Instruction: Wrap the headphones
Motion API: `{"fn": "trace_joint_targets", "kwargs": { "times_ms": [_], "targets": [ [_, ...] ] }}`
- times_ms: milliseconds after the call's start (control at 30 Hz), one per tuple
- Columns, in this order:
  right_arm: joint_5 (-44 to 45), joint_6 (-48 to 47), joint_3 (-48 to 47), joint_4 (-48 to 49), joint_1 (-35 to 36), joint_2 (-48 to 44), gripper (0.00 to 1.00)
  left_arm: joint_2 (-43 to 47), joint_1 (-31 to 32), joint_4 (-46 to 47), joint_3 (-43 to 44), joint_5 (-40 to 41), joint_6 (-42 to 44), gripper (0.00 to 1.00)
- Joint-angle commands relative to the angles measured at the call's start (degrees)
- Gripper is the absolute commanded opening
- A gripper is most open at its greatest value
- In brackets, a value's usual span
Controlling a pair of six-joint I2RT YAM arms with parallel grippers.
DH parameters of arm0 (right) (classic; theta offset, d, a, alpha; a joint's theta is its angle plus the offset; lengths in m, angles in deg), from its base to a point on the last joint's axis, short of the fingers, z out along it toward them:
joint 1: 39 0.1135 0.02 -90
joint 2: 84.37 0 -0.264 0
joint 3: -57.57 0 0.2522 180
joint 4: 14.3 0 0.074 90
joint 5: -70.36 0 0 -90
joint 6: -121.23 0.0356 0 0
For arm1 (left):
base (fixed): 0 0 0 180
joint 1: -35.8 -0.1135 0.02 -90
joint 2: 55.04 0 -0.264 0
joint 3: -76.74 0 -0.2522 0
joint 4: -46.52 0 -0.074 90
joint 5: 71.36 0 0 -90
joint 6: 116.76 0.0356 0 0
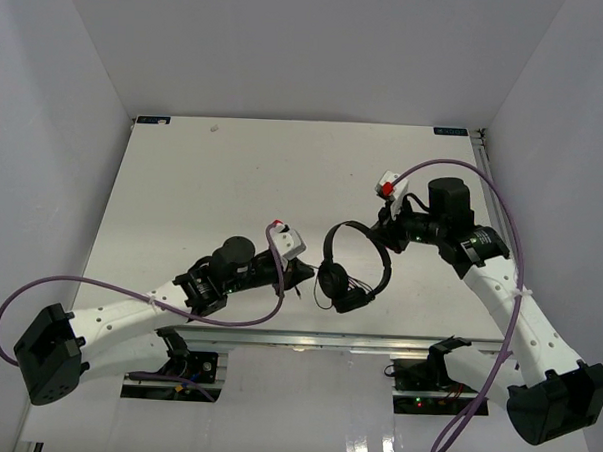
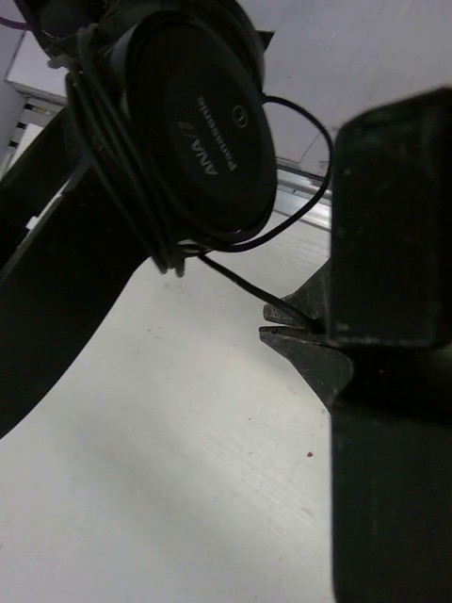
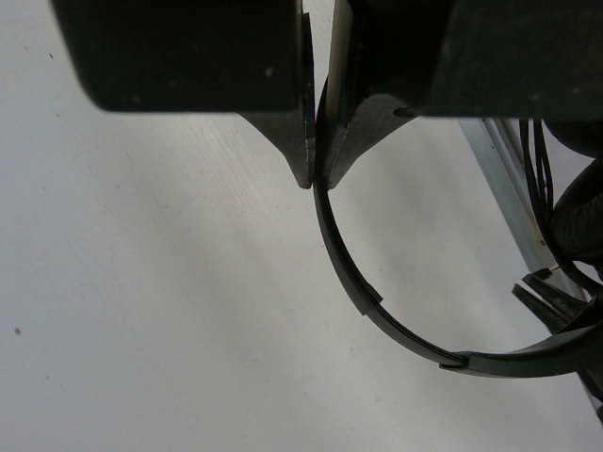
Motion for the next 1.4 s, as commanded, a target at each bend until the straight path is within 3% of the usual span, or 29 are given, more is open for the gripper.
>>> {"fn": "trace_joint_targets", "kwargs": {
  "times_ms": [0, 300, 667, 1167, 1367],
  "targets": [
    [4.7, -3.6, 1.6, 3.4, 0.4, -0.2, 0.08, 0.0, -0.6, -9.6, 3.5, -4.0, -1.3, 0.0],
    [7.6, -5.7, 7.3, 8.8, 0.8, 2.7, 0.08, -11.9, -2.0, -23.2, 14.9, -3.9, -3.8, 0.0],
    [11.3, -5.0, 11.8, 19.9, 0.9, 8.6, 0.08, -17.0, -10.7, -19.5, 15.4, -10.5, -5.8, 0.0],
    [11.4, -1.7, 1.2, 29.2, 1.4, 30.2, 0.08, -35.9, -21.7, -18.2, 25.0, -13.0, 0.4, 0.0],
    [12.4, -1.2, -2.6, 31.3, 1.4, 36.6, 0.08, -40.2, -24.4, -19.8, 27.5, -13.4, 2.6, 0.11]
  ]
}}
